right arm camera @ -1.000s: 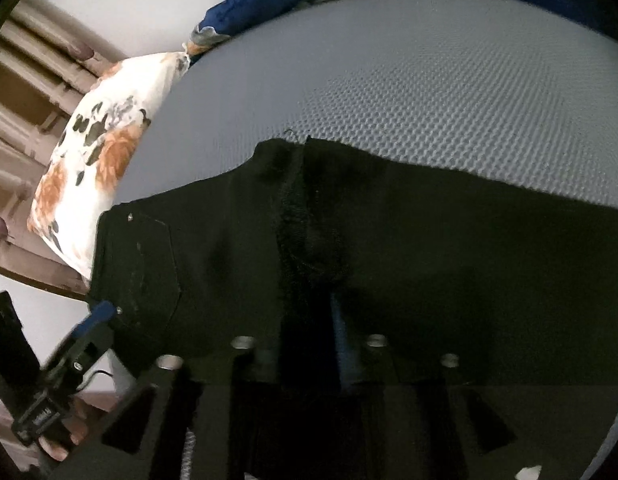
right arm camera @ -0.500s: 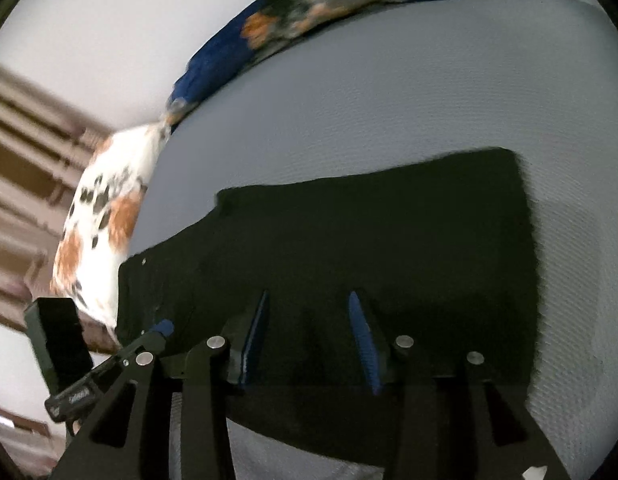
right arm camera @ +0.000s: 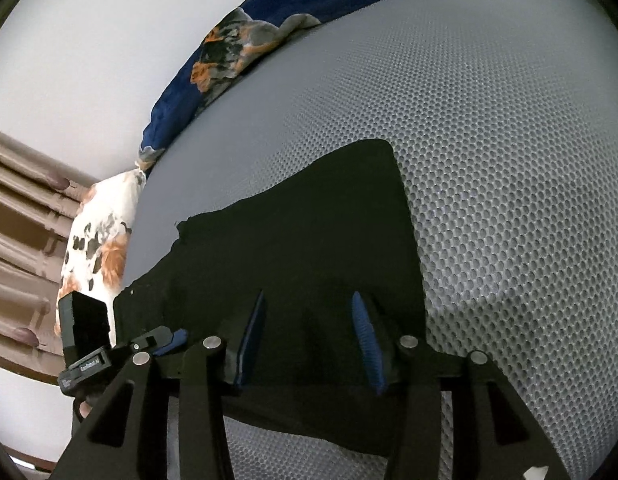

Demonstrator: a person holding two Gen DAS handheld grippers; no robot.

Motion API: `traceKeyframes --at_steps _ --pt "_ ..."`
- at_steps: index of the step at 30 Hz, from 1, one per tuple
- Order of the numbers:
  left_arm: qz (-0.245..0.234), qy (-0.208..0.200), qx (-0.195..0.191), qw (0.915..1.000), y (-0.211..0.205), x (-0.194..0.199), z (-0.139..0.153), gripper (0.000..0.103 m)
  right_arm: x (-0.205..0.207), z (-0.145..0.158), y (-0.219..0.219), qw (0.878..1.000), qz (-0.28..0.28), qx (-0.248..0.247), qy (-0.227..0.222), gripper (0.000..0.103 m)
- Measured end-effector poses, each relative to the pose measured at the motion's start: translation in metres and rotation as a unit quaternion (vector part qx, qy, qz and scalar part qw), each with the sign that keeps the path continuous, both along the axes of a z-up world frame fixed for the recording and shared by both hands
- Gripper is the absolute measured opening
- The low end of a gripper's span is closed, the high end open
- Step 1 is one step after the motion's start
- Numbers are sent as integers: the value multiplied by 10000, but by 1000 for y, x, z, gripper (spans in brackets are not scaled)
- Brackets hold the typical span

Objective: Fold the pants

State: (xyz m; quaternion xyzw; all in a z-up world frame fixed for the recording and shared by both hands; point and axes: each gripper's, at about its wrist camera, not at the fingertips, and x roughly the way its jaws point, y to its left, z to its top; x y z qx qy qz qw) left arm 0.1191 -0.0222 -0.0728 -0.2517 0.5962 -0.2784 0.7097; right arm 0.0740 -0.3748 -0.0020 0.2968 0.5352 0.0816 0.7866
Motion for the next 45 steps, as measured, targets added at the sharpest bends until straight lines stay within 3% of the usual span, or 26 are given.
traceKeyframes --at_steps 6,9,11,12,13,14,19,23,26,28,32,35,39,45 --pt "-228 159 -220 9994 -20 0 -2 66 -3 -4 1 10000 21 51 36 43" --pt "-354 190 -251 9989 -29 -3 -6 48 -2 -4 7 10000 45 52 49 43" --pt "-336 302 -268 9986 -33 0 -10 28 -2 -4 11 9999 72 48 54 43" --pt "-305 387 -296 9983 -34 0 -13 23 -1 -5 12 9999 88 41 56 43" --pt "-299 427 -305 9982 -34 1 -14 10 -1 -5 14 9999 104 26 59 43" --pt "-281 426 -277 9983 -35 0 -14 7 -2 -5 14 9999 117 22 57 43" --pt "-366 -70 -98 9993 -36 -12 6 5 -3 -3 17 9998 176 -104 6 43" --pt "-414 -179 73 9990 -34 -22 10 5 -6 -2 19 9992 307 -244 -38 43" --pt "-417 -61 321 9986 -31 -24 -6 5 -8 -8 24 9984 424 -364 -11 43" --pt "-367 -32 272 9990 -30 -23 -12 5 -8 -16 28 9977 434 -523 62 41" --pt "-368 -233 505 9978 -29 -24 -7 9 -8 -19 30 9969 479 -620 26 41" --pt "-432 -499 845 9942 -27 -27 1 13 -7 -15 34 9950 597 -802 2 41" --pt "-275 -1102 1589 9807 -23 -27 19 23 0 -7 37 9915 676 -1104 -160 43" --pt "-8 -1830 1590 9702 -20 -6 45 28 27 2 30 9865 564 -1487 -382 42"
